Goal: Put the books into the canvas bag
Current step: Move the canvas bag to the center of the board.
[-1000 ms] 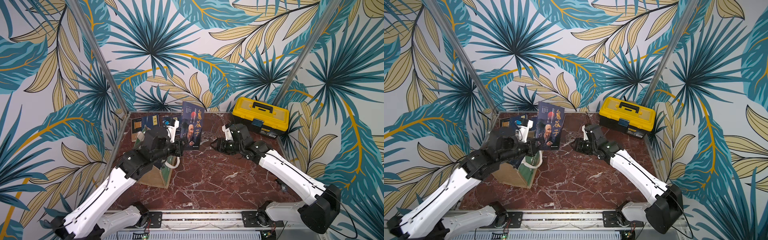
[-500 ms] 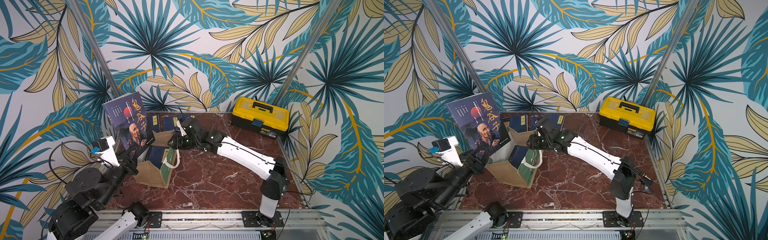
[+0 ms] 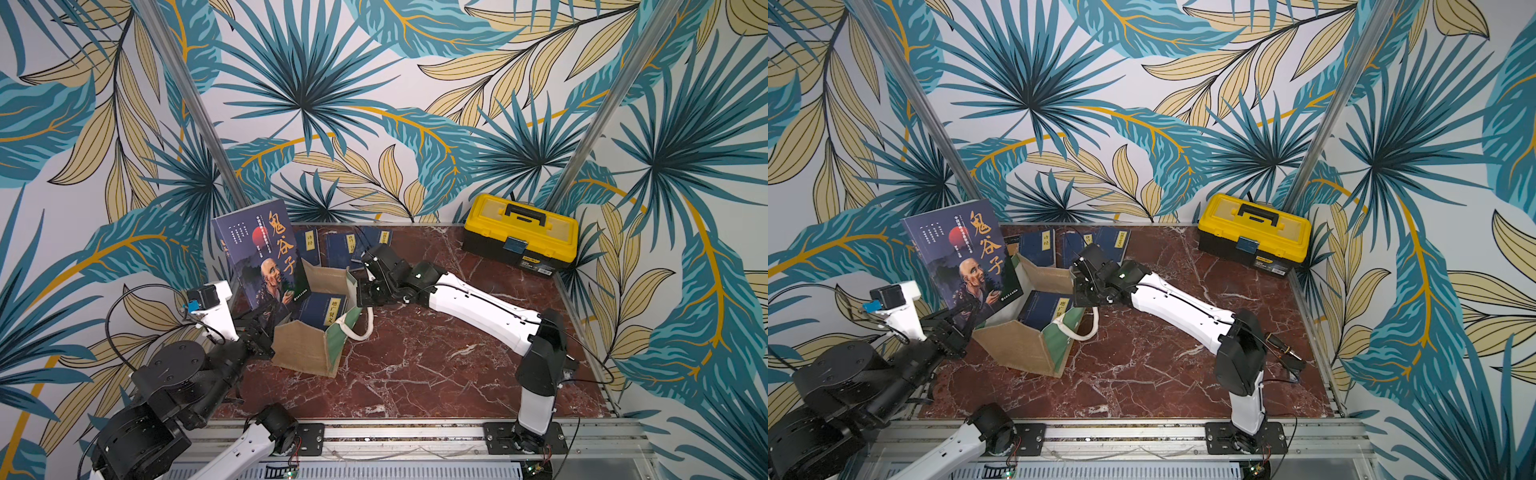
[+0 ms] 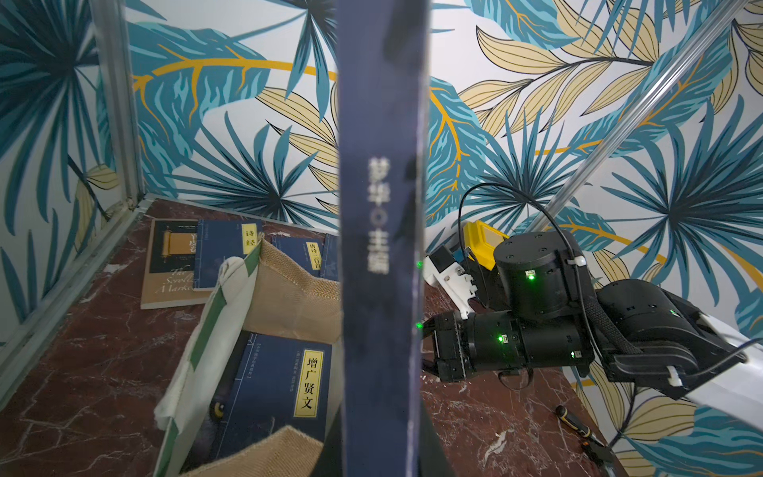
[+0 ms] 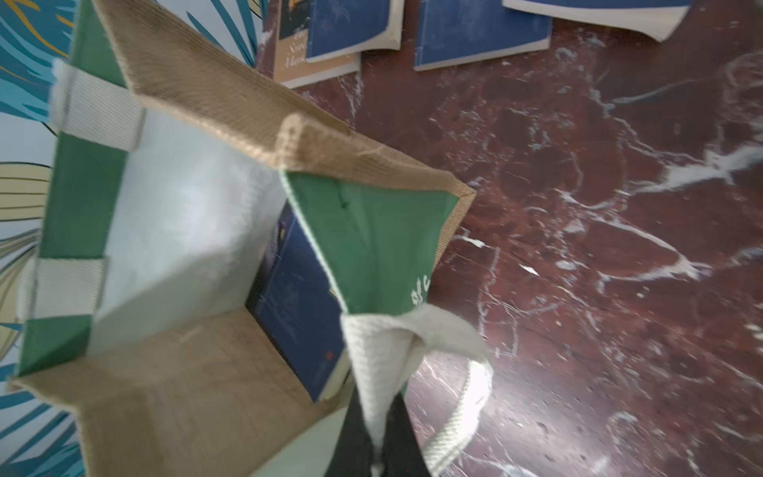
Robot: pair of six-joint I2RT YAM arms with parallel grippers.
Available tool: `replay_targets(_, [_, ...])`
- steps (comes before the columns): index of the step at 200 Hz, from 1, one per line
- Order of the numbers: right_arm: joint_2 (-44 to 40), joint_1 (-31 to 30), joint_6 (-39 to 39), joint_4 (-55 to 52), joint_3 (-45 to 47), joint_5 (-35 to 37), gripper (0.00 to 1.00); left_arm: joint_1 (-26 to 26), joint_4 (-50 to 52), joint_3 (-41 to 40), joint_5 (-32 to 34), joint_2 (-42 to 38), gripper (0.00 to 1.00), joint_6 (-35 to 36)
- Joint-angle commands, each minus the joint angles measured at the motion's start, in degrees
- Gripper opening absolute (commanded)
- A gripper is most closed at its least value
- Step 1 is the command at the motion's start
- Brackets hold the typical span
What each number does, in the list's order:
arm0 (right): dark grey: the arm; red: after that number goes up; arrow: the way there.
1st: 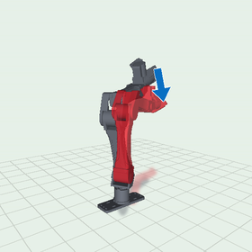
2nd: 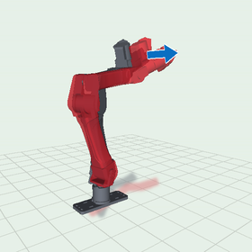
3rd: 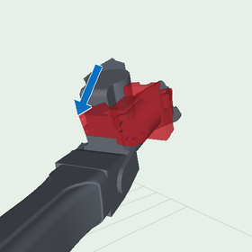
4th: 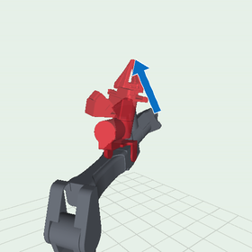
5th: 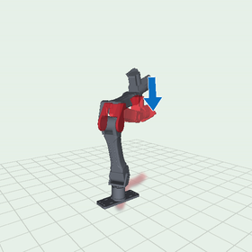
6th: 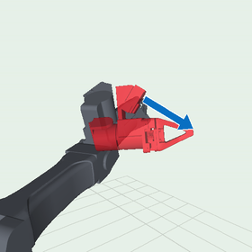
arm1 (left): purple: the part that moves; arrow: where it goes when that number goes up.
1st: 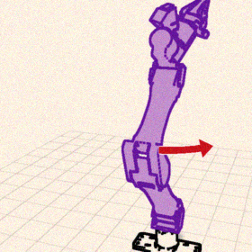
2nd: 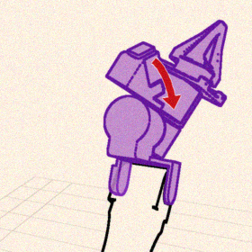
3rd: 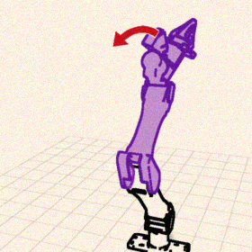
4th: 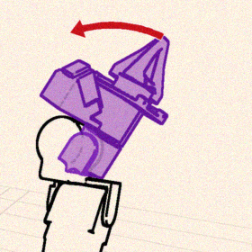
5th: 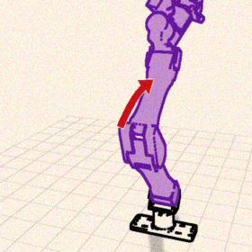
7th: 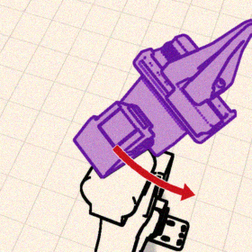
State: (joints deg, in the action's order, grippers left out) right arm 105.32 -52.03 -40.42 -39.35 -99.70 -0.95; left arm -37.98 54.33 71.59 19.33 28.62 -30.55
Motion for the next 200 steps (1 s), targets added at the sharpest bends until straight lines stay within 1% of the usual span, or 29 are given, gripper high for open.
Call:
replay_targets(1, [-9.91, 1.81, 0.83, -0.94, 5.81, 4.8, 0.0, 0.22, -3.77, 1.8, -6.76, 4.59, 0.0, -1.79])
replay_targets(18, [-15.43, 3.3, 0.8, -1.55, 10.51, 6.54, 0.0, 0.19, -3.79, 4.44, -15.02, 10.38, 0.0, -1.62])
replay_targets(21, [-16.31, 3.59, 0.86, -1.78, 11.35, 6.76, 0.0, 0.19, -3.79, 4.9, -15.49, 11.45, 0.0, -1.69])
replay_targets(22, [-16.65, 3.68, 0.83, -1.83, 11.62, 6.75, 0.0, 0.19, -3.79, 5.06, -17.34, 11.81, 0.0, -1.74])
replay_targets(28, [-18.43, 4.38, 0.93, -2.22, 12.95, 7.09, 0.0, 0.2, -3.87, 5.97, -20.13, 13.92, 0.0, -2.11])
replay_targets(42, [-22.25, 5.53, 1.48, -3.42, 15.7, 7.73, 0.0, -0.11, -3.92, 8.24, -24.74, 18.63, 0.0, -2.37])
replay_targets(45, [-22.95, 7.44, 1.66, -3.67, 16.24, 7.72, 0.0, -0.24, -3.88, 8.78, -25.36, 19.6, 0.0, -2.41])
replay_targets(53, [-24.65, 9.09, 1.97, -4.33, 17.53, 7.47, 0.0, -1.01, -4.05, 9.85, -26.17, 21.92, 0.0, -2.5])
replay_targets(71, [-27.55, 12.56, 2.14, -6.31, 19.49, 5.38, 0.0, -4.12, -5.9, 10.74, -25.29, 26.48, 0.0, -2.24])
replay_targets(88, [-29.08, 14.14, 2.82, -8.89, 19.85, 4.88, 0.06, -7.0, -8.8, 10.29, -23.86, 29.37, 0.0, -2.31])
replay_targets(94, [-29.57, 14.46, 2.83, -9.31, 20.2, 4.98, 0.09, -7.78, -9.77, 10.1, -23.4, 30.18, 0.0, -2.37])
replay_targets(109, [-30.88, 14.81, 2.5, -9.32, 21.55, 4.63, 0.2, -9.6, -11.72, 9.38, -21.88, 32.0, 0.0, -2.91])
replay_targets(121, [-31.52, 14.93, 2.22, -9.12, 22.52, 4.25, 0.27, -10.88, -13.04, 9.16, -20.77, 33.2, 0.0, -3.48])
replay_targets(153, [-32.43, 15.1, 2.33, -10.68, 23.91, 4.56, 0.36, -15.15, -13.78, 10.99, -16.42, 36.08, 0.0, -4.07])
replay_targets(155, [-32.52, 15.18, 2.36, -10.86, 23.93, 4.78, 0.36, -15.47, -13.87, 11.13, -15.02, 36.18, 0.0, -4.08])
replay_targets(160, [-32.72, 15.18, 2.44, -11.4, 24.15, 5.12, 0.38, -16.14, -14.1, 11.4, -13.96, 36.51, 0.0, -4.0])
replay_targets(200, [-35.3, 15.48, 2.64, -14.83, 26.23, 8.09, 0.46, -20.84, -14.34, 13.73, -9.61, 40.45, 0.0, -4.43])
